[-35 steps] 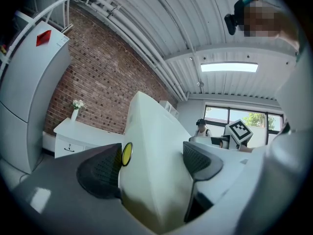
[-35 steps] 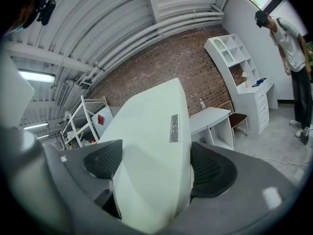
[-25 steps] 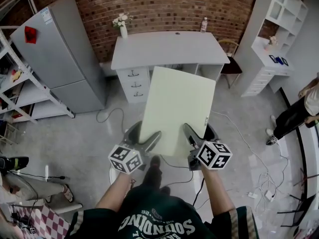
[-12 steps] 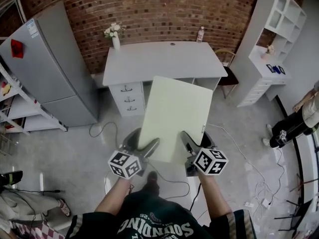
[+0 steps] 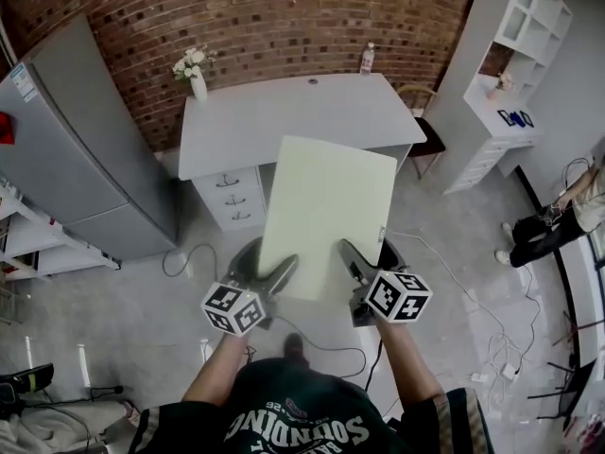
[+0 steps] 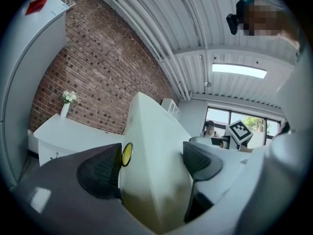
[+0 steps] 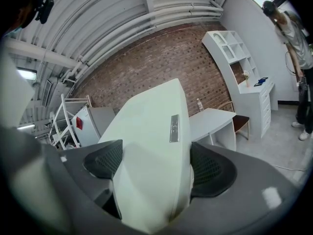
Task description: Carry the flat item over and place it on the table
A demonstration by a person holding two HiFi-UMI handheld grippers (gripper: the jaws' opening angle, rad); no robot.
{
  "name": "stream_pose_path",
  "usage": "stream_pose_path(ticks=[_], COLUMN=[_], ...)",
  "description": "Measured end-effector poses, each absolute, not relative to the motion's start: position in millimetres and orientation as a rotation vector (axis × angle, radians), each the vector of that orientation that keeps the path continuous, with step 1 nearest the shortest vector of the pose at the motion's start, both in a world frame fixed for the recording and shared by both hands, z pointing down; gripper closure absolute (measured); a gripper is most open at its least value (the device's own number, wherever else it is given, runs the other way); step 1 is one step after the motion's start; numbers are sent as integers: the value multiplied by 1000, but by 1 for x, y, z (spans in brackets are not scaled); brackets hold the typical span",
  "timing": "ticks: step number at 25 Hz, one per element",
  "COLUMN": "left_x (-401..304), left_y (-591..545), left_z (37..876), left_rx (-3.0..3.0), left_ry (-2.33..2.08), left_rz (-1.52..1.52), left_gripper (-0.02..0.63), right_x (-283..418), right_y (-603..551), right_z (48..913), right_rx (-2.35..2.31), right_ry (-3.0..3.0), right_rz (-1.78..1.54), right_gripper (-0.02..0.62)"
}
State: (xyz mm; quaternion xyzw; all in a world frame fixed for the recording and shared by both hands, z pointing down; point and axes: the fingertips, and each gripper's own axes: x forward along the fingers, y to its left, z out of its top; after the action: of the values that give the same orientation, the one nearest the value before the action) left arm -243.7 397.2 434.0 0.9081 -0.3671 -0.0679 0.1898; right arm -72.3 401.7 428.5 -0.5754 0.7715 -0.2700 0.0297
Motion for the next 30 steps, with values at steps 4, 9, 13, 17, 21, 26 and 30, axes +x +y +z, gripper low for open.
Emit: stream_pose_path(ticks=[4, 9, 13, 17, 21, 26, 30], left_x=[-245, -240, -238, -235, -228, -212, -191], left_y=[370, 342, 326, 307, 285, 253, 219], left_z=[437, 439, 439, 442, 447, 454, 458], left_rx=[2559, 2565, 2562, 2560, 2557, 2551, 2546], left_ry=[-1003, -968, -954, -949, -952, -960, -980], left_rz=[-178, -179, -178, -171, -161, -153, -148], left_gripper=[213, 213, 212, 213, 213, 213, 212], right_x=[-73, -69, -66, -64, -57, -40, -20], right_y=[378, 355, 340, 322, 301, 267, 231], right_z=[431, 432, 432, 435, 442, 448, 452], right_rx=[-1796, -1827, -1842, -1845, -1846, -1836, -1818], right_ry=[2354, 2329, 2324, 2316, 2308, 2316, 2326], right_rz=[-841, -838, -842, -848, -863, -867, -874], right_gripper=[161, 161, 161, 161, 161, 161, 164])
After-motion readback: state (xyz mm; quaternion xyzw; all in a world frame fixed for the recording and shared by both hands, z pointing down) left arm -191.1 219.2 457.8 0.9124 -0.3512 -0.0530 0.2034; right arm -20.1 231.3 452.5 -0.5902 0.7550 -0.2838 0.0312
